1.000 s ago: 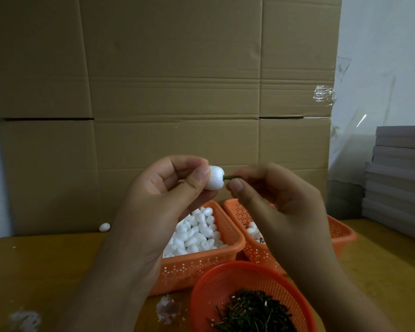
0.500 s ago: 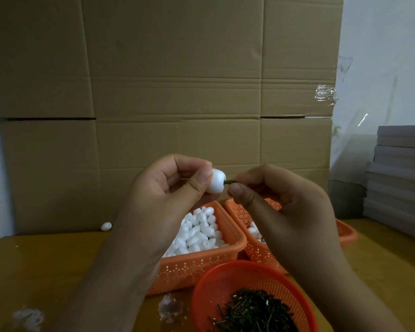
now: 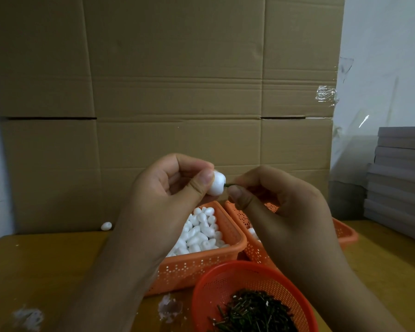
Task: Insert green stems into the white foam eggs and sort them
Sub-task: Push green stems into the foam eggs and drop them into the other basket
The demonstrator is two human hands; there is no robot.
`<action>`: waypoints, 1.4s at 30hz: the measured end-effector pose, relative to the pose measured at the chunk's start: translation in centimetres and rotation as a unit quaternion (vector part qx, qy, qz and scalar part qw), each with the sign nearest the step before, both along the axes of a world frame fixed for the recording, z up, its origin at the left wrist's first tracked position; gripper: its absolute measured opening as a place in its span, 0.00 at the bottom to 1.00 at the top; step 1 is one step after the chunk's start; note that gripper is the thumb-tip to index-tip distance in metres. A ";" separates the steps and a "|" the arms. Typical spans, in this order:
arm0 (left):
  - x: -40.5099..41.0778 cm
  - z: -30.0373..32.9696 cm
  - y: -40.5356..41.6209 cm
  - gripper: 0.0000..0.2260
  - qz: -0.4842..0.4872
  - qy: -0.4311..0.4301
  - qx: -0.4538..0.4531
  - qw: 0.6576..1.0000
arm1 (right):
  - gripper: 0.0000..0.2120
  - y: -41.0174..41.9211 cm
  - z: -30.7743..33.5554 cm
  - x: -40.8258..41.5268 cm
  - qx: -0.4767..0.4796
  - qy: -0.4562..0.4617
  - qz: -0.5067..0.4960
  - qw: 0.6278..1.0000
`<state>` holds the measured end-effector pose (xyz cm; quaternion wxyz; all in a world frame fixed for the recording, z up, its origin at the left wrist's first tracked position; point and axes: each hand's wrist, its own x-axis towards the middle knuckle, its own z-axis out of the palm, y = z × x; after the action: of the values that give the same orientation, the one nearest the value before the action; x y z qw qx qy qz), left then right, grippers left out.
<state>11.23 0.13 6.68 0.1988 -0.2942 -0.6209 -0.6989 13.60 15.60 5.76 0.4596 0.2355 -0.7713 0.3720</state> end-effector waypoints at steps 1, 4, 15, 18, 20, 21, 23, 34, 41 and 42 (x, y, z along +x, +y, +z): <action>0.1 0.1 0.0 0.06 0.010 0.011 -0.007 1.000 | 0.05 0.0 0.1 0.0 -0.026 -0.022 0.026 0.999; 0.2 0.0 0.2 0.09 0.013 0.023 0.005 1.000 | 0.04 -0.2 0.3 0.1 -0.104 -0.089 0.096 0.986; -0.2 -0.1 0.0 0.07 0.011 -0.033 0.017 0.999 | 0.11 -0.2 0.7 -0.2 -0.369 -0.283 0.373 0.803; -0.3 -0.3 0.2 0.07 0.015 -0.038 -0.013 0.999 | 0.11 -0.6 0.7 -0.2 -0.422 -0.322 0.451 0.717; -0.3 -0.4 0.3 0.09 0.004 -0.045 -0.020 0.999 | 0.12 -1.0 0.7 -0.2 -0.454 -0.341 0.493 0.659; -0.2 -0.4 0.3 0.11 -0.005 -0.049 -0.020 0.999 | 0.12 -1.2 0.7 -0.2 -0.463 -0.351 0.512 0.633; -0.1 -0.5 0.5 0.12 -0.038 -0.063 0.003 0.997 | 0.11 -1.6 0.5 -0.3 -0.471 -0.369 0.538 0.594; 0.1 -0.3 0.6 0.13 -0.046 -0.045 -0.025 0.998 | 0.04 -1.9 0.1 -0.8 -0.492 -0.345 0.544 0.585; 0.1 -0.4 0.7 0.11 -0.033 -0.055 -0.026 0.998 | 0.07 -1.8 0.1 -0.7 -0.509 -0.336 0.537 0.582; 0.1 -0.4 0.7 0.12 -0.032 -0.055 -0.024 0.998 | 0.08 -1.8 0.1 -0.7 -0.510 -0.337 0.541 0.577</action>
<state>11.36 0.88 6.28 0.1345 -0.2794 -0.6379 -0.7049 12.88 13.81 5.89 -0.0756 0.1932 -0.2831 0.9364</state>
